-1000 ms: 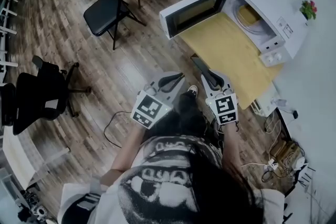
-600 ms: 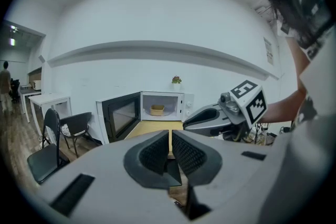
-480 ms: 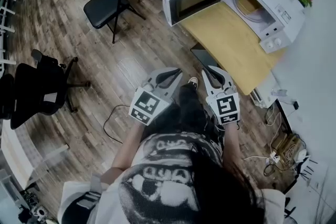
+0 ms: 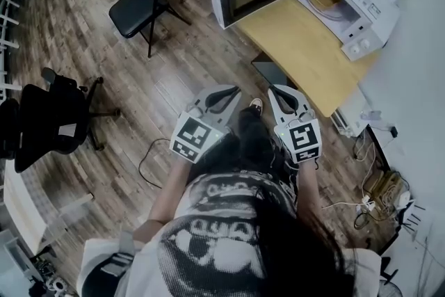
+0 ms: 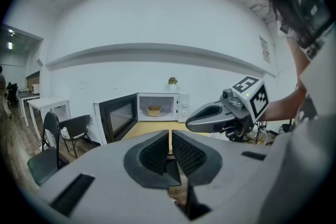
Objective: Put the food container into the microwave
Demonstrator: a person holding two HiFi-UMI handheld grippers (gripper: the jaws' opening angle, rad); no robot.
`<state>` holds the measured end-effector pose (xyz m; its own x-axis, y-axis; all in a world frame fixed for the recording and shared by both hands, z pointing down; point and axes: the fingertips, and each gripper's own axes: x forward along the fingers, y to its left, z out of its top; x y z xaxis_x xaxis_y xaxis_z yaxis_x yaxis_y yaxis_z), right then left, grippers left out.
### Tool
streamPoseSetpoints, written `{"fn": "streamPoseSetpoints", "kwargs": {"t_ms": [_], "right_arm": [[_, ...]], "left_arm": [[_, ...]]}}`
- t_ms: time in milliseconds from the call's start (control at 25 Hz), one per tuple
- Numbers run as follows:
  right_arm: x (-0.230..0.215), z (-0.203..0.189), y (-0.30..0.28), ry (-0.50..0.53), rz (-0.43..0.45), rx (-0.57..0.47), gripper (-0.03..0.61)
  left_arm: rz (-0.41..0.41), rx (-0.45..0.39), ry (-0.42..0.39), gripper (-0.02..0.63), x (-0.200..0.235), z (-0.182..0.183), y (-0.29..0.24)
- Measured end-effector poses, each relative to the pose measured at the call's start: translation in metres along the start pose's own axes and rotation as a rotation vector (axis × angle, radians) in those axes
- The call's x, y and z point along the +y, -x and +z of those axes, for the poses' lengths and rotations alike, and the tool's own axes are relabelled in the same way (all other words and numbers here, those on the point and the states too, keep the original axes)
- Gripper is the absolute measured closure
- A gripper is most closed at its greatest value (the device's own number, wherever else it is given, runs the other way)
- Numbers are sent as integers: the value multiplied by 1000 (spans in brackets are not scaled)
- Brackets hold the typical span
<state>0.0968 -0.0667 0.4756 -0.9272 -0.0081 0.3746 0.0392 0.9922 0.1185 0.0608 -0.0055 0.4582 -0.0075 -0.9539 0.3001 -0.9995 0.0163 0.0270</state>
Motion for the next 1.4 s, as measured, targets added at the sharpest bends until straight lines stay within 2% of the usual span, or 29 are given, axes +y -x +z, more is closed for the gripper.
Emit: {"fn": "streamPoseSetpoints", "kwargs": {"t_ms": [920,1400], "right_arm": [[-6,-14,11,-13,59,42,574],[-17,-23,15,-31,44,70,574]], "left_arm": [[-36,-13,-45,598,-17,7,-8],[-47,-12,-52,598,-18,5,-8]]}}
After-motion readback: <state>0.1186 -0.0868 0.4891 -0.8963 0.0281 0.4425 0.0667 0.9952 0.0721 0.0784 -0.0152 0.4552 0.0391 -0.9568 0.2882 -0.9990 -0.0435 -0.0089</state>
